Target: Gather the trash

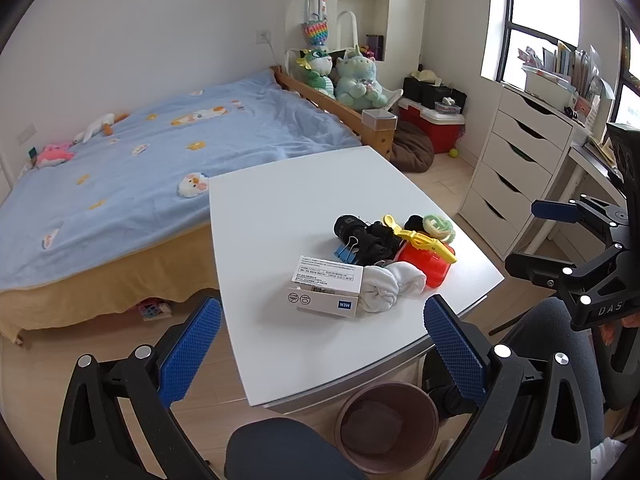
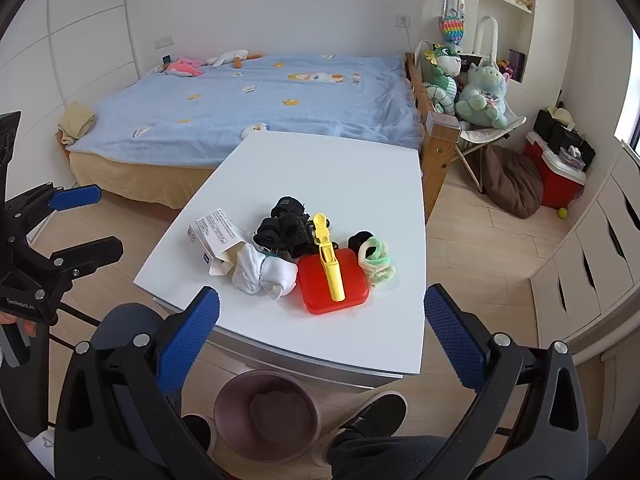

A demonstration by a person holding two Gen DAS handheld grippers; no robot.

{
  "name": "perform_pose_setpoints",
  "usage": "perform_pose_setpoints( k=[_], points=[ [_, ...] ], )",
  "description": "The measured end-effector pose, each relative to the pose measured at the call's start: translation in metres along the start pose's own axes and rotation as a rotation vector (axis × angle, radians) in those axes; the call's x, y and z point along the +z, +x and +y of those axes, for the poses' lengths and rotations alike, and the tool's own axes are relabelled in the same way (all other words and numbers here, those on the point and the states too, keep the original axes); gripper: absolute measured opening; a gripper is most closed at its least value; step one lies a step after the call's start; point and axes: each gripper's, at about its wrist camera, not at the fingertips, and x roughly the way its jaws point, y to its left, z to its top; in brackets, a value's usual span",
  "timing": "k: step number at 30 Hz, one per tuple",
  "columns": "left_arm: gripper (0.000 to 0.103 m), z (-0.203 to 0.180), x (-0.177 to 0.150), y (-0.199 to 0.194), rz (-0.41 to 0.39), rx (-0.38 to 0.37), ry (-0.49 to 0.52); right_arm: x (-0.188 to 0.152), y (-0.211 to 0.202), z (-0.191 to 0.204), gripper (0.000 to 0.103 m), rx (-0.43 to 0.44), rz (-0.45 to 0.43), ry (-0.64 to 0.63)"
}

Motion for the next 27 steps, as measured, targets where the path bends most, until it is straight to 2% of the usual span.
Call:
perform_pose_setpoints(
  k=[27],
  points=[
    [0.097, 0.0004, -0.0006, -0.0009, -0.004, -0.001, -0.007, -0.0052, -0.0017, -0.0026, 0.100, 0.007, 0.001, 0.015]
  ],
)
